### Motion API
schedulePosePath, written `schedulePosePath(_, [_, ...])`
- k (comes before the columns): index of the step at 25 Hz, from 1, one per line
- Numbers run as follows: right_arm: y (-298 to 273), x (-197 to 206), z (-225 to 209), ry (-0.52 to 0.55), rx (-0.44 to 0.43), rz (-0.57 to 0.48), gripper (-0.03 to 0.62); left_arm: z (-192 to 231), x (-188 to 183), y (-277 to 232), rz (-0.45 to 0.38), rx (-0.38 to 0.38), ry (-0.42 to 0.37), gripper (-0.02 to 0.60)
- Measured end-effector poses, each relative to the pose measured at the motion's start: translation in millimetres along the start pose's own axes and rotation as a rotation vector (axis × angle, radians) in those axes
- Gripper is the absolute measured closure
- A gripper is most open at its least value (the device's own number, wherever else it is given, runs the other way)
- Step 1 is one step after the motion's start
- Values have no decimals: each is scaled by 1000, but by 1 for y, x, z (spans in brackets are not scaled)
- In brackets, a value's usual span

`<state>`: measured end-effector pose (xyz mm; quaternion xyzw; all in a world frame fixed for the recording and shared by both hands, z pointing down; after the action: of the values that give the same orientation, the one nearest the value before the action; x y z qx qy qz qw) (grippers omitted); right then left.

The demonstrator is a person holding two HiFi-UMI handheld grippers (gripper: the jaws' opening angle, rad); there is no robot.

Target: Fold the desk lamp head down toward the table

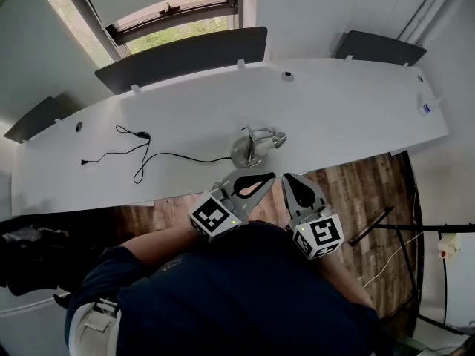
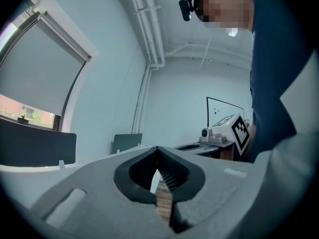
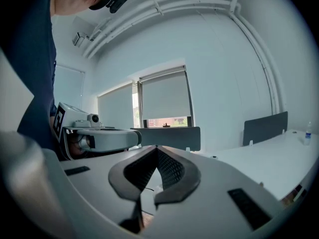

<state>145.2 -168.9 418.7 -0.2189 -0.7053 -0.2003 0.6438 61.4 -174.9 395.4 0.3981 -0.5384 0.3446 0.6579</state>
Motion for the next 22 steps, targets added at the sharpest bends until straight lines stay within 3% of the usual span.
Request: schedulePosePath(22, [10, -1, 8, -6, -47, -3, 585, -11, -1, 3, -12, -25, -1, 577])
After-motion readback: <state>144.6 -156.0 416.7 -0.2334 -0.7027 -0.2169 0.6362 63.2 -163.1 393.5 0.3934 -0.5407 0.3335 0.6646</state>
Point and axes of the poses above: the fingertips, and each gripper's own axes: y backward along the fingers, z to its left, x out of its underside, the point moved 4 cm from there along y, backward along the fingers, and after that the axes turned 10 degrees about -z, right-handed, at the moved point
